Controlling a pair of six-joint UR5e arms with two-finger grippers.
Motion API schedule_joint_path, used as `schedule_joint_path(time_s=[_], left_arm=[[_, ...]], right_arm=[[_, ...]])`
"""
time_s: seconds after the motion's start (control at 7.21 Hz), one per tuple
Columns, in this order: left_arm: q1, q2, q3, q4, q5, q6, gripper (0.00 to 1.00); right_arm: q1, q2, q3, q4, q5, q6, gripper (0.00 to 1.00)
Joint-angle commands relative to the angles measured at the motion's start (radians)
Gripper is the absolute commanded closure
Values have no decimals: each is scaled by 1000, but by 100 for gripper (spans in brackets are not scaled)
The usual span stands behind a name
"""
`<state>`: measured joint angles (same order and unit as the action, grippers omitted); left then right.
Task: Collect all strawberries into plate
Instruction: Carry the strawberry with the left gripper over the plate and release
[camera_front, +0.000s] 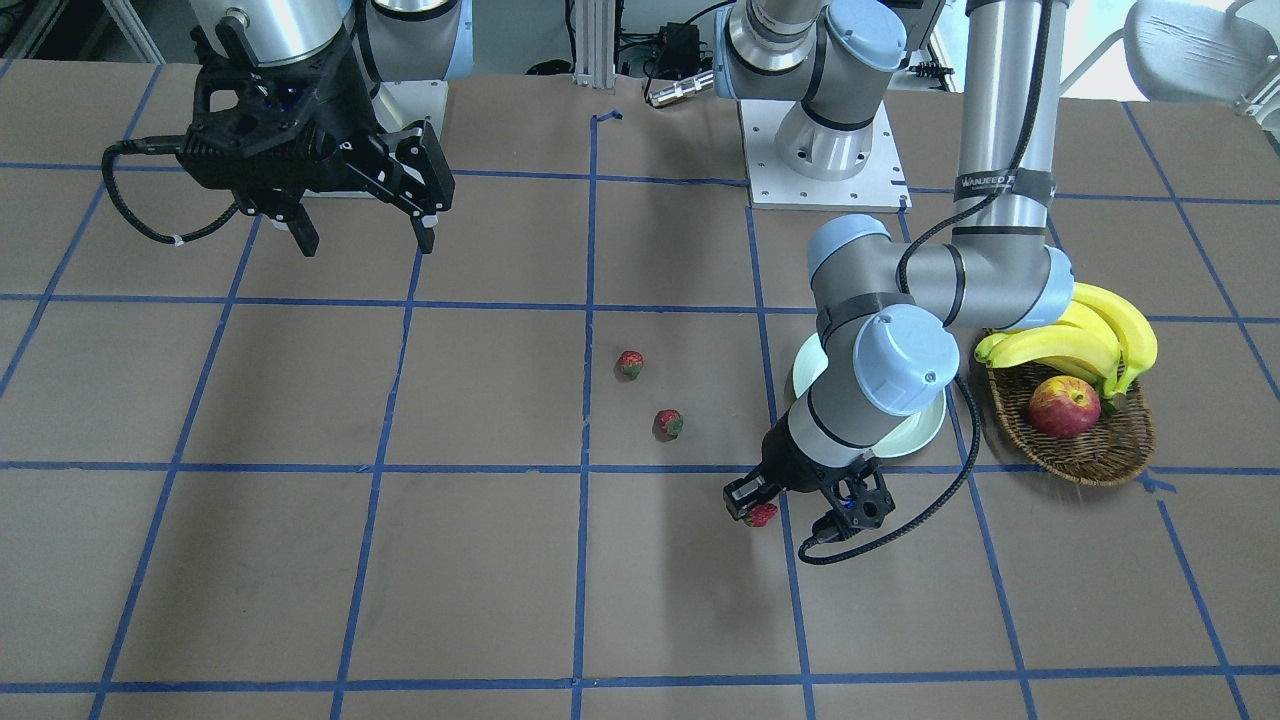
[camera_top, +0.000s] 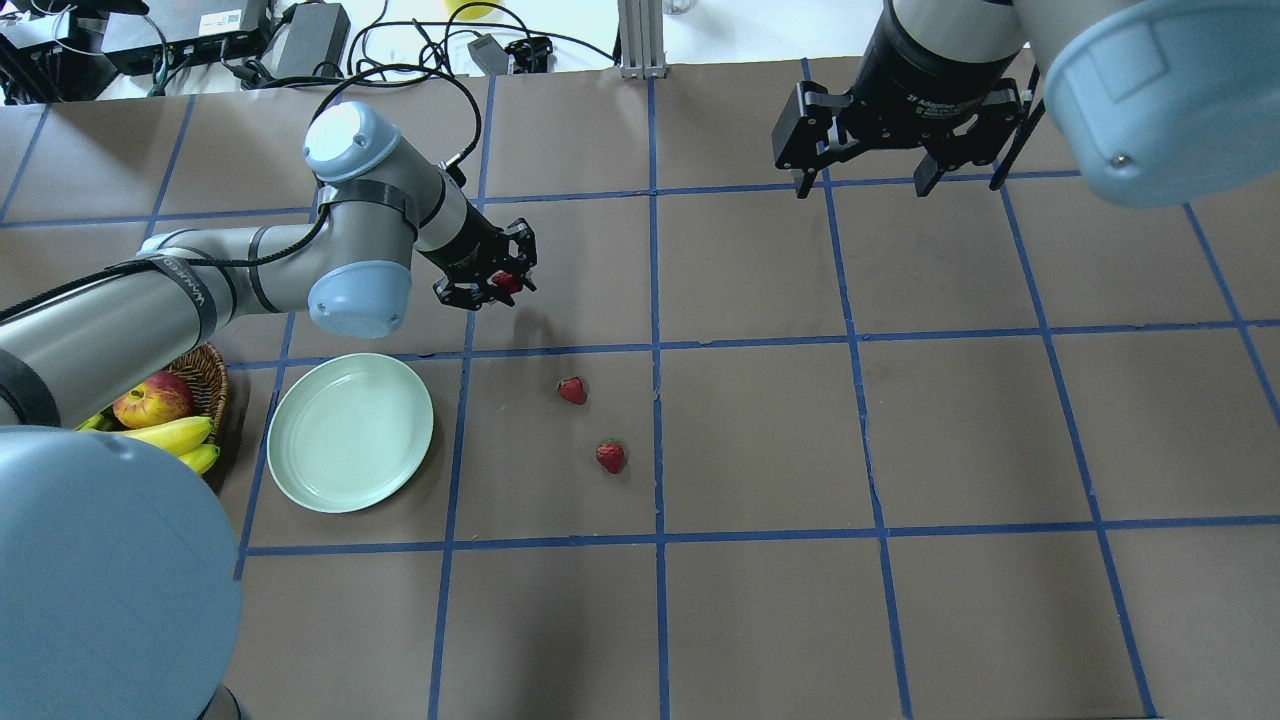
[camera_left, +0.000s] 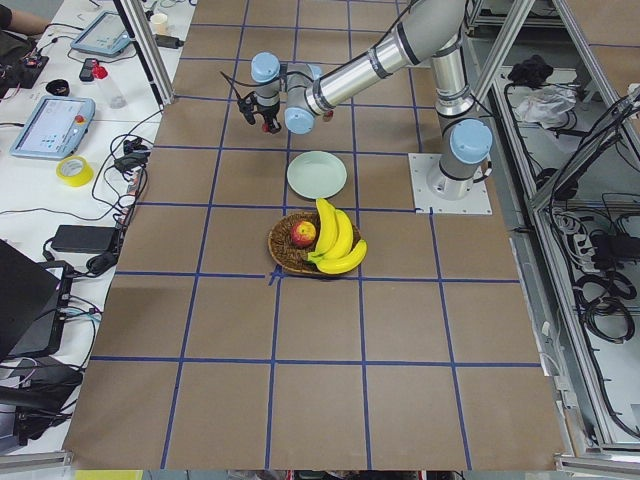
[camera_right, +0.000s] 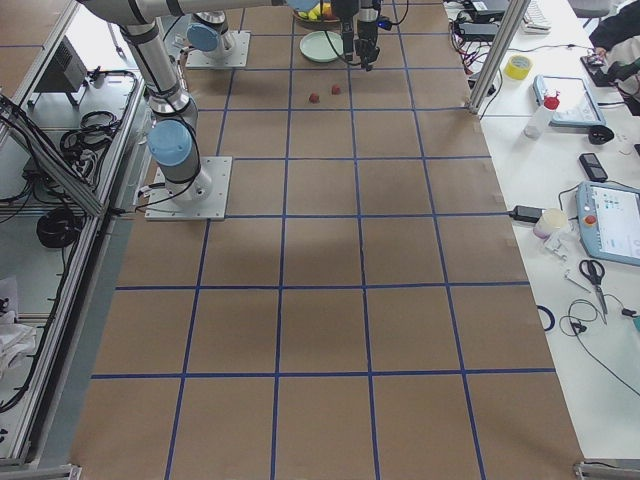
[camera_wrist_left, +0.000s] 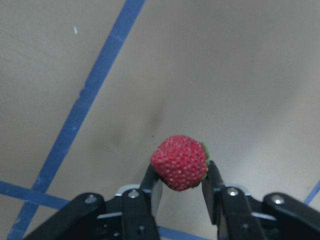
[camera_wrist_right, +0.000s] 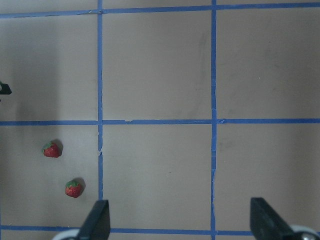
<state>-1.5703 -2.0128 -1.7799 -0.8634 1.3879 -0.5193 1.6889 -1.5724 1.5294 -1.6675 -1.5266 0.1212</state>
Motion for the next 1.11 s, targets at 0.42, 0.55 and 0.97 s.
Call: schedule_joint_path(time_s=[0.42,0.55,0.97], left_arm=[[76,160,-67,-400,293,278,100],[135,167,-119,-399,293,353,100],[237,170,-142,-385,280,530,0]], right_arm=[[0,-1,0,0,-1,2,0],[0,-2,0,0,-1,0,0],[0,0,0,0,0,0,0]])
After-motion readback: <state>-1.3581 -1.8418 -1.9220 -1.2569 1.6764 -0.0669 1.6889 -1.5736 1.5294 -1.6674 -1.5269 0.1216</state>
